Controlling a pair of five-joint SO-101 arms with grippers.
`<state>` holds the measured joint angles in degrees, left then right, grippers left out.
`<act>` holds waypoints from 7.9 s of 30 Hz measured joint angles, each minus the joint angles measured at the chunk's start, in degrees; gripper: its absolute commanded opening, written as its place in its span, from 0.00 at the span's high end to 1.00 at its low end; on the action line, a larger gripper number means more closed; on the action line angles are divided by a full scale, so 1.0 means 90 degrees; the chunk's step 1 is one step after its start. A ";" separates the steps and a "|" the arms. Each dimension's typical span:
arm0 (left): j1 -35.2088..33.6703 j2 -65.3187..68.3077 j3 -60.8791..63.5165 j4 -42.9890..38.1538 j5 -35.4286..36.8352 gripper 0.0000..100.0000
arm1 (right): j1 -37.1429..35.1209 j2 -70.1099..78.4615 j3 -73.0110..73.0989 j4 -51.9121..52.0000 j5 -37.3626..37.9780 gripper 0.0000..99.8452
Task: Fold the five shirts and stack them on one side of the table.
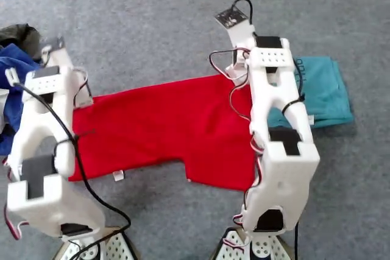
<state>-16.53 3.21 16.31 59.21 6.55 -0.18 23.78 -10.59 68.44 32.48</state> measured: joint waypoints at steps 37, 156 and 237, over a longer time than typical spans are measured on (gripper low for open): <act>-0.1299 -0.0977 0.0596 -0.0342 -0.0576 0.97 | 0.0342 -0.0098 -0.1280 0.1172 -0.0205 0.99; -0.2266 -0.4503 0.6310 -0.3516 -0.0713 0.97 | -0.1670 -0.1739 0.3165 -0.1123 0.4337 0.63; -0.2110 0.0635 0.1153 0.0264 -0.1543 0.76 | 0.0000 -0.1348 0.0107 -0.1661 0.0010 0.98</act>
<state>-35.52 8.92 26.68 61.58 -7.34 -0.18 11.65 -9.63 53.49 32.57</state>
